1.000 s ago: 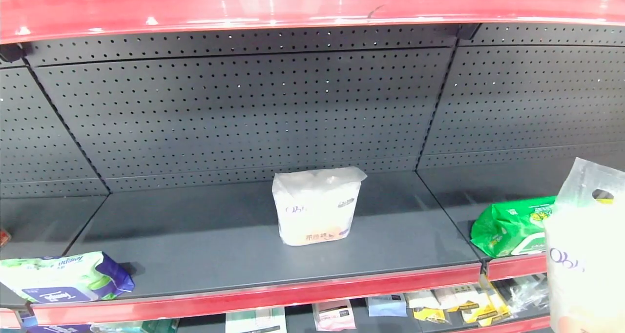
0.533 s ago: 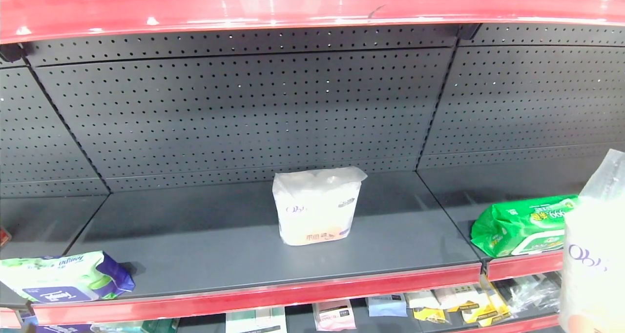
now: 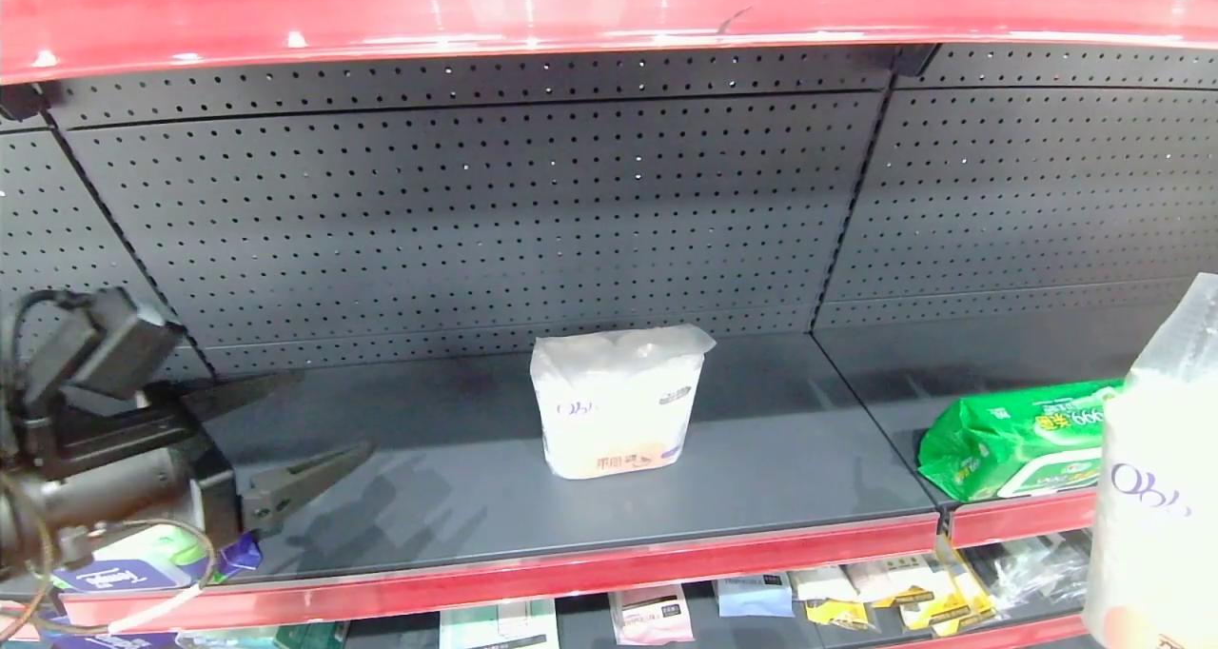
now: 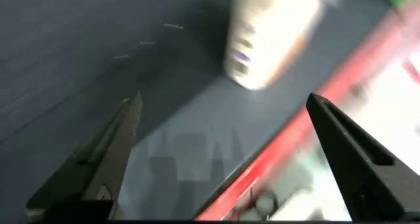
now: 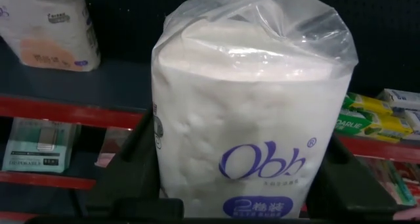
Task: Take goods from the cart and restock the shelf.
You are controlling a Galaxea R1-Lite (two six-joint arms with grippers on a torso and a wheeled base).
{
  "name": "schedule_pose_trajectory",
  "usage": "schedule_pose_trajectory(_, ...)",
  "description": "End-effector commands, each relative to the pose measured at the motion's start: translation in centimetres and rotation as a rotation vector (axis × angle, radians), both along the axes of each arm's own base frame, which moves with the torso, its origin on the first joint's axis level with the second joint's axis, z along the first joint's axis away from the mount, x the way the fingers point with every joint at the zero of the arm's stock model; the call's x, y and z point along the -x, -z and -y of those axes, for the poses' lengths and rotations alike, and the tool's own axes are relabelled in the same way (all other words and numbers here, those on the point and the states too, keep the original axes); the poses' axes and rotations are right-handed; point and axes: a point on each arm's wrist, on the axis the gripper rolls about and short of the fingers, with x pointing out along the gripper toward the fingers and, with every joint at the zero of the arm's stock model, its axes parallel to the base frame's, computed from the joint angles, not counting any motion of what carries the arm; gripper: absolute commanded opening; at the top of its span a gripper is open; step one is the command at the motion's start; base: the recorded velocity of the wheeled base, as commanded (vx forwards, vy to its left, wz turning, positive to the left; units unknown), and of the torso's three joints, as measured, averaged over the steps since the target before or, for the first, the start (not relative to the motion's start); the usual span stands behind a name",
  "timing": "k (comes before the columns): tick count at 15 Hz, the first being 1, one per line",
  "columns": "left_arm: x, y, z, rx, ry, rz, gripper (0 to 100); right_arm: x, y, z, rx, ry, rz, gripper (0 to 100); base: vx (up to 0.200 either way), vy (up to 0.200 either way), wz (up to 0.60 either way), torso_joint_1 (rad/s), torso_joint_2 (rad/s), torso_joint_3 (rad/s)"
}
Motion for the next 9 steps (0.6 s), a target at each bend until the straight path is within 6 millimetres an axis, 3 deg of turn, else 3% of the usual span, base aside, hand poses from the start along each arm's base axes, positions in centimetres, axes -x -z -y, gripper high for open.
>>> schedule_pose_trajectory(1,-5.4,4.5,0.8,-0.043,0.24,-0.099,100,-0.3,0.0,0.0,0.002,0.001,-0.017,0,0.0,0.0,0.0,0.0,0.0,0.0)
schedule_pose_trajectory(5,-10.0,5.5,3.0,-0.029,0.435,-0.02,100,-0.7,0.1,0.0,0.004,0.004,-0.039,0,0.0,0.0,0.0,0.0,0.0,0.0)
schedule_pose_trajectory(9,-12.5,6.8,5.7,-0.023,0.508,0.048,100,-0.6,0.0,0.0,0.003,0.004,-0.031,0,0.0,0.0,0.0,0.0,0.0,0.0)
